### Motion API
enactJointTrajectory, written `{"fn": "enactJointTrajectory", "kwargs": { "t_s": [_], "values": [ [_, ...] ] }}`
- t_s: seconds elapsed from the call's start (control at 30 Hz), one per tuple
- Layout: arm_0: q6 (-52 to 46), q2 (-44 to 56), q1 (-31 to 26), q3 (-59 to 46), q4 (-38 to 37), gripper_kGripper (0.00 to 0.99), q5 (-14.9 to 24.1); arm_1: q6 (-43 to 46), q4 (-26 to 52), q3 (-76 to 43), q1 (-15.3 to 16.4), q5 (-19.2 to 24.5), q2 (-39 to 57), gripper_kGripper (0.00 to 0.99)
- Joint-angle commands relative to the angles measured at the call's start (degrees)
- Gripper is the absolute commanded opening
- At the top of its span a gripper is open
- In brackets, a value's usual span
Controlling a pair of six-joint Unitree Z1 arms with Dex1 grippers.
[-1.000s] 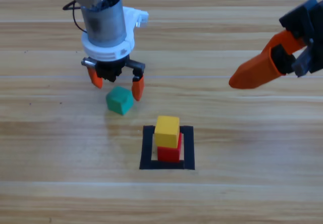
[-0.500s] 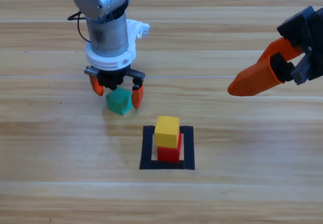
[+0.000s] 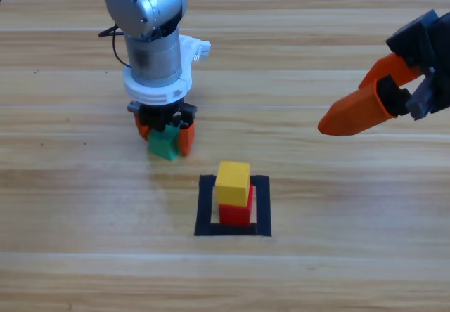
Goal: Stack the blocks in the rectangular block: red at the bottom, yellow in the middle, green on top
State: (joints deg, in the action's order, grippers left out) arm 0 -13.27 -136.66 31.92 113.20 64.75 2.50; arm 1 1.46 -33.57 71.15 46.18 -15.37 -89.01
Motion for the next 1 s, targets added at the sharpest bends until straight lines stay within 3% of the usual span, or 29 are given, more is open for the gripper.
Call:
{"fn": "enactJointTrajectory", "kwargs": {
  "t_s": [0.03,0.1,0.27,0.4,0.53,1.0],
  "values": [
    [0.53,-2.64,-0.19,-0.87,-0.59,0.311,0.31,0.47,1.23,-2.25,-0.92,-0.63,1.03,0.985],
    [0.44,-1.15,-0.89,-1.31,-0.32,0.091,0.40,0.56,1.23,-2.25,-1.01,-0.45,1.12,0.985],
    [-2.37,3.68,-1.42,-1.67,0.82,0.000,-0.04,0.56,1.23,-2.33,-1.01,-0.36,1.38,0.985],
    [-8.53,6.94,-1.33,1.67,4.95,0.000,0.31,0.56,1.32,-2.33,-0.92,-0.45,1.38,0.985],
    [-15.91,6.76,1.31,17.06,16.29,0.000,1.63,0.56,1.49,-2.42,-1.01,-0.54,1.29,0.985],
    [-28.39,13.44,11.32,9.41,16.46,0.000,1.98,0.56,1.58,-2.69,-1.01,-0.63,1.03,0.985]
  ]
}}
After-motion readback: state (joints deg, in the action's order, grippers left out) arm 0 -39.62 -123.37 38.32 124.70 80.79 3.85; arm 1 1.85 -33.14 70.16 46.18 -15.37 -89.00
